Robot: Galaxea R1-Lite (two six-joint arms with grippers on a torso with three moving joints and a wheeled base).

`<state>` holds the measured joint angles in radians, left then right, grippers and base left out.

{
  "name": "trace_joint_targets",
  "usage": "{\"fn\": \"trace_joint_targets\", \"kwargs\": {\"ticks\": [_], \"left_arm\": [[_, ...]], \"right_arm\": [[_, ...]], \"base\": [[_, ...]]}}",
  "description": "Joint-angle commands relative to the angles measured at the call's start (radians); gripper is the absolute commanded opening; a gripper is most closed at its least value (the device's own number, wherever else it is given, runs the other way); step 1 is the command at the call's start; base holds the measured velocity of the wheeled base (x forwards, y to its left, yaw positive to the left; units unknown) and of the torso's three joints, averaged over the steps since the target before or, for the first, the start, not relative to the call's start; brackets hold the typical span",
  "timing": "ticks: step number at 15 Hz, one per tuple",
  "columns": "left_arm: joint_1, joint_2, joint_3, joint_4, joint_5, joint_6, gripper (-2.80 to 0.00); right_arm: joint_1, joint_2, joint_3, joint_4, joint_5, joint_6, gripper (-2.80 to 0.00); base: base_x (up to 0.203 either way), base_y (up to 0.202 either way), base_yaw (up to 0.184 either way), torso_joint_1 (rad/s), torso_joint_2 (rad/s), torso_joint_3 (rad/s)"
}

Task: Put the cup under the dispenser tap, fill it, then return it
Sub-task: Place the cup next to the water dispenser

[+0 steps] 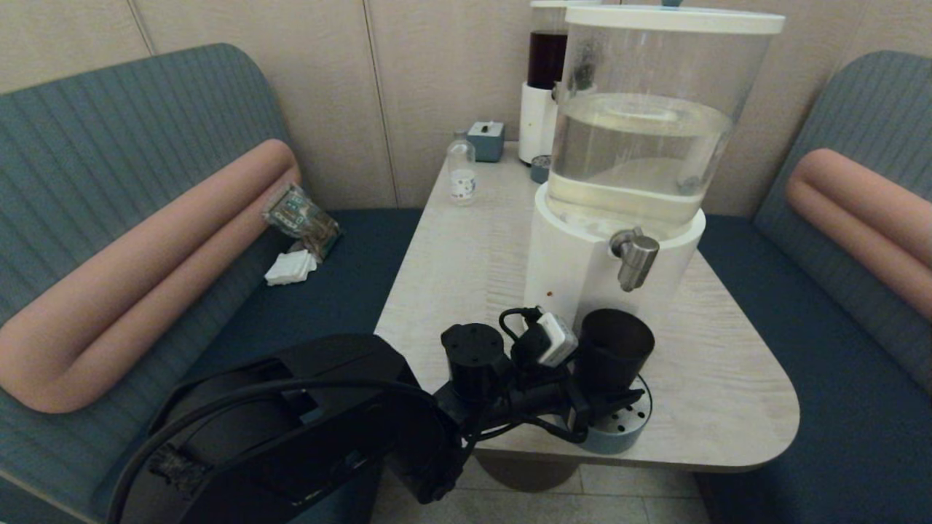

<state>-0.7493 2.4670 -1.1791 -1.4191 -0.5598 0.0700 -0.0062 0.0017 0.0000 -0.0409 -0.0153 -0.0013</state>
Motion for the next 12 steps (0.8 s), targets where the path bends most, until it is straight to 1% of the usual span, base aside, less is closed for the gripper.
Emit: {"fn": "trace_joint_targets", "kwargs": {"ticks": [1, 4, 6, 9, 12], "left_arm": [[-0.004, 0.006, -0.004, -0.019, -0.003, -0.005, -2.8], [-0.007, -0.004, 0.006, -0.025, 0.0, -0.009, -2.8], [-0.007, -0.021, 0.025, -0.048, 0.001, -0.016, -2.8], [-0.006, -0.077, 0.112, -0.087, 0.003, -0.044, -2.8], [0.01, -0.166, 0.248, -0.099, 0.002, -0.048, -2.8]], "right_arm": [[0.0, 0.001, 0.015, -0.001, 0.0, 0.0, -2.8], [0.0, 0.001, 0.015, -0.001, 0.0, 0.0, -2.8], [0.0, 0.001, 0.014, -0.001, 0.0, 0.0, -2.8], [0.0, 0.001, 0.015, -0.002, 0.0, 0.0, -2.8], [0.0, 0.001, 0.014, -0.001, 0.0, 0.0, -2.8]], "base": [[0.0, 0.0, 0.0, 0.0, 0.0, 0.0], [0.0, 0.0, 0.0, 0.0, 0.0, 0.0], [0.0, 0.0, 0.0, 0.0, 0.0, 0.0], [0.0, 0.0, 0.0, 0.0, 0.0, 0.0], [0.0, 0.0, 0.0, 0.0, 0.0, 0.0]]}}
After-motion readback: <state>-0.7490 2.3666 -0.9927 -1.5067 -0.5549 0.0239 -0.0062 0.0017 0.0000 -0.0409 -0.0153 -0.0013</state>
